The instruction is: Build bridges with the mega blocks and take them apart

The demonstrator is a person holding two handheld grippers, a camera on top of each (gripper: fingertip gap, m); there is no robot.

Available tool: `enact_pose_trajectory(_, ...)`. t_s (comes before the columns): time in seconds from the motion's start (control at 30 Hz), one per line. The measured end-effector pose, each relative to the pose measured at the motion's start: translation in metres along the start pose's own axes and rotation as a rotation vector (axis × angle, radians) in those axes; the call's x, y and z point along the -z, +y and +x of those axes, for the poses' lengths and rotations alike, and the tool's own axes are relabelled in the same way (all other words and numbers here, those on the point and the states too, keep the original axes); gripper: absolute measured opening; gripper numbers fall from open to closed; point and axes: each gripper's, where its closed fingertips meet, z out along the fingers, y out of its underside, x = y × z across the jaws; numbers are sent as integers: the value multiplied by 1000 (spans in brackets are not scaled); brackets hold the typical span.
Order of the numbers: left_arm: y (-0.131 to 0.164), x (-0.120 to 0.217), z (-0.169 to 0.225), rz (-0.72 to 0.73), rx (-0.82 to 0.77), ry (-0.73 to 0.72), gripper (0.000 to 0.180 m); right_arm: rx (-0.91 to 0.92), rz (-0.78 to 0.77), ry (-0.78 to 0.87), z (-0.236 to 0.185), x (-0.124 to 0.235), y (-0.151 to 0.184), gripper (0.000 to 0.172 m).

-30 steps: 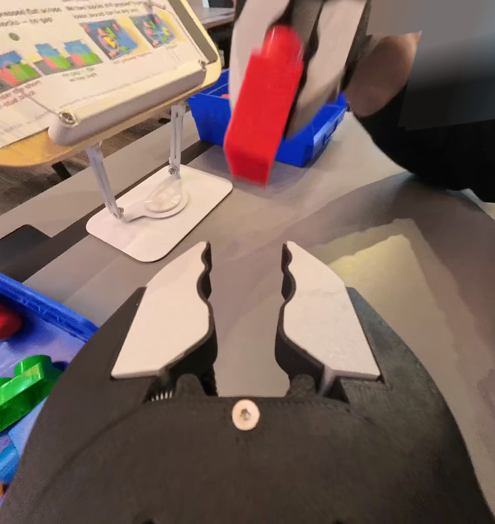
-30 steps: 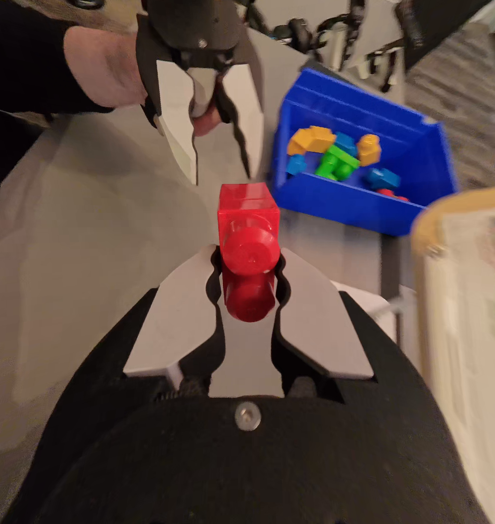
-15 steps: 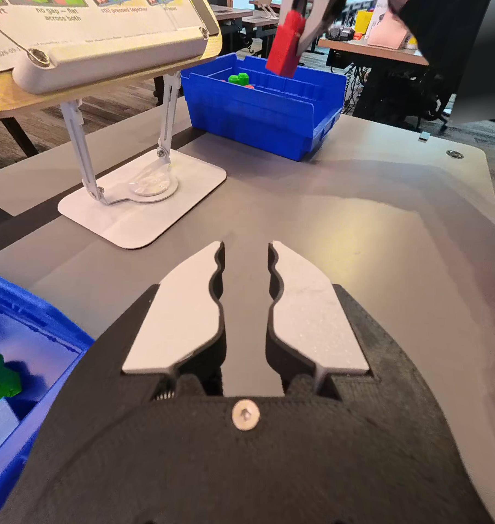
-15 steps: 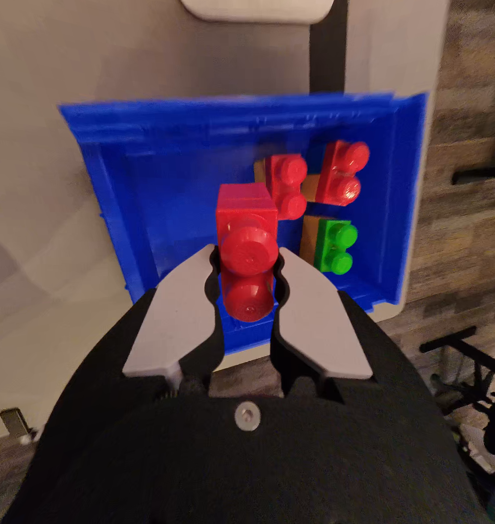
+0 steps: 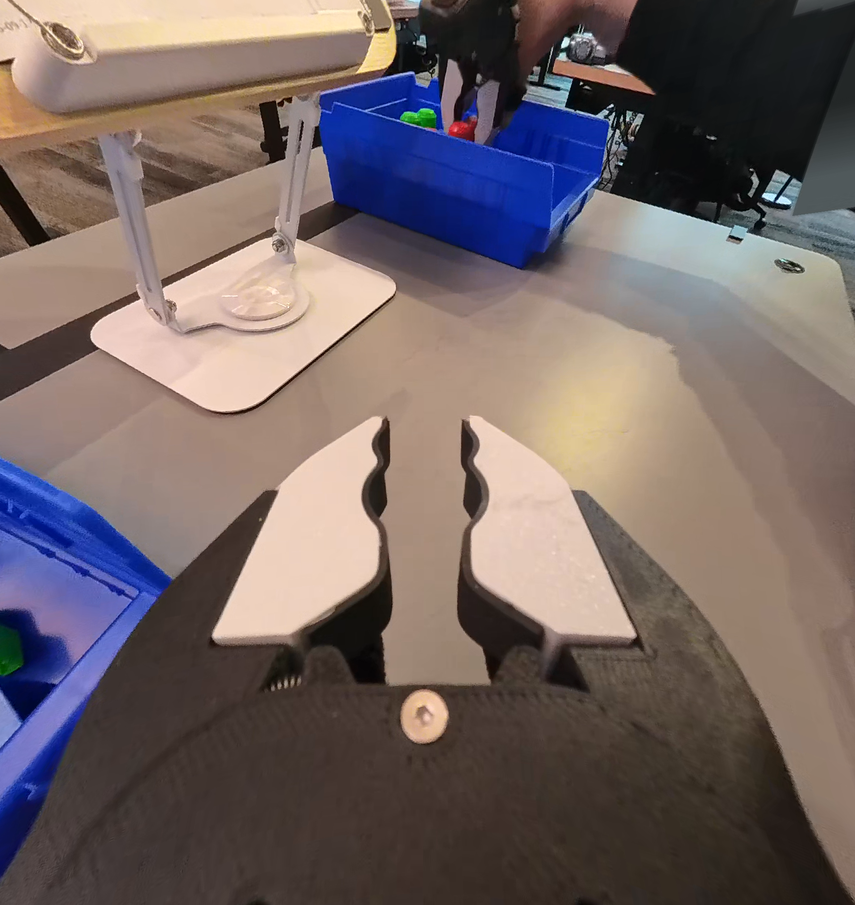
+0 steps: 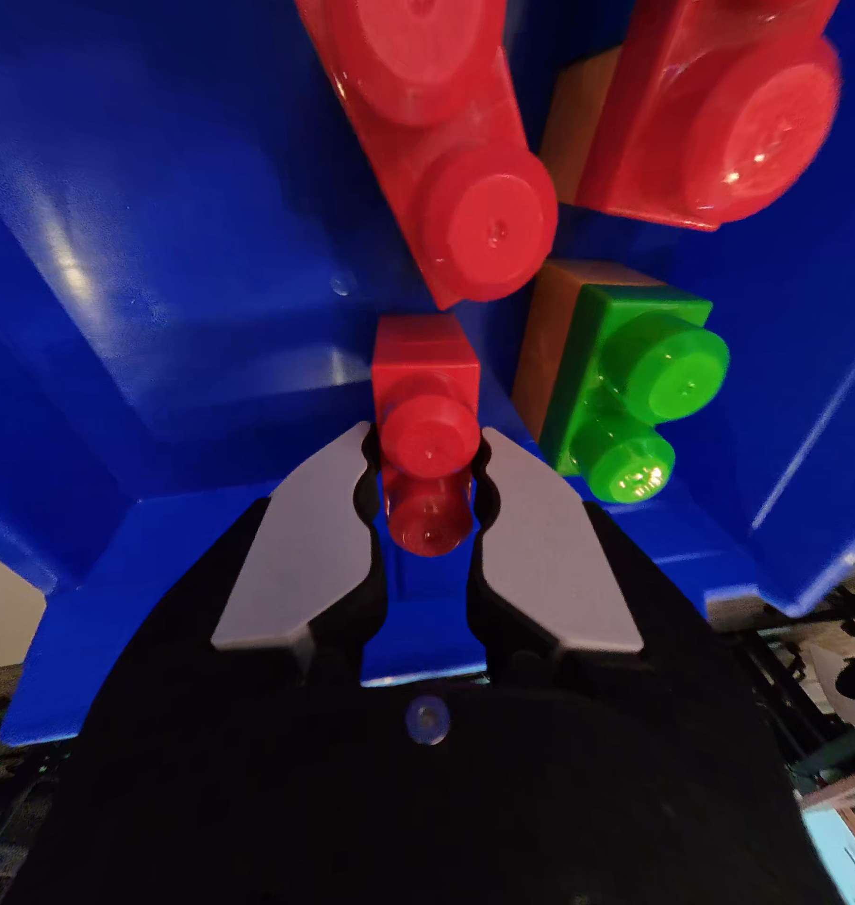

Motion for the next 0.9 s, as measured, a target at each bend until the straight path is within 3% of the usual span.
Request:
enact_pose_trajectory(0.1,1,1,-1,-4,-2,-4,27,6,-10,-4,1,0,0,37)
enact_pose_trajectory(0.17,0,3,-1,6,-1,-3,27,-11,-16,12,0,10,1,54)
enact_pose_trajectory(0.2,-1,4,-1,7,-2,-5,27,-7,-17,32,0,18,0,54)
enact_pose_trajectory(0.37,0,3,-4,7,5,-9,27,153,99,136,-4,51,-53,49)
enact_pose_trajectory(0.47,1,3,-2,3,-1,-15,27,226,72,159,-1,43,-78,51)
enact_pose_trajectory(0.67,1,5,-3,10,-2,-18,27,257,29,87,1,19,-90,35)
enact_pose_trajectory(0.9,0,10,-6,16,-1,-32,27,60,89,41,-5,20,-92,34)
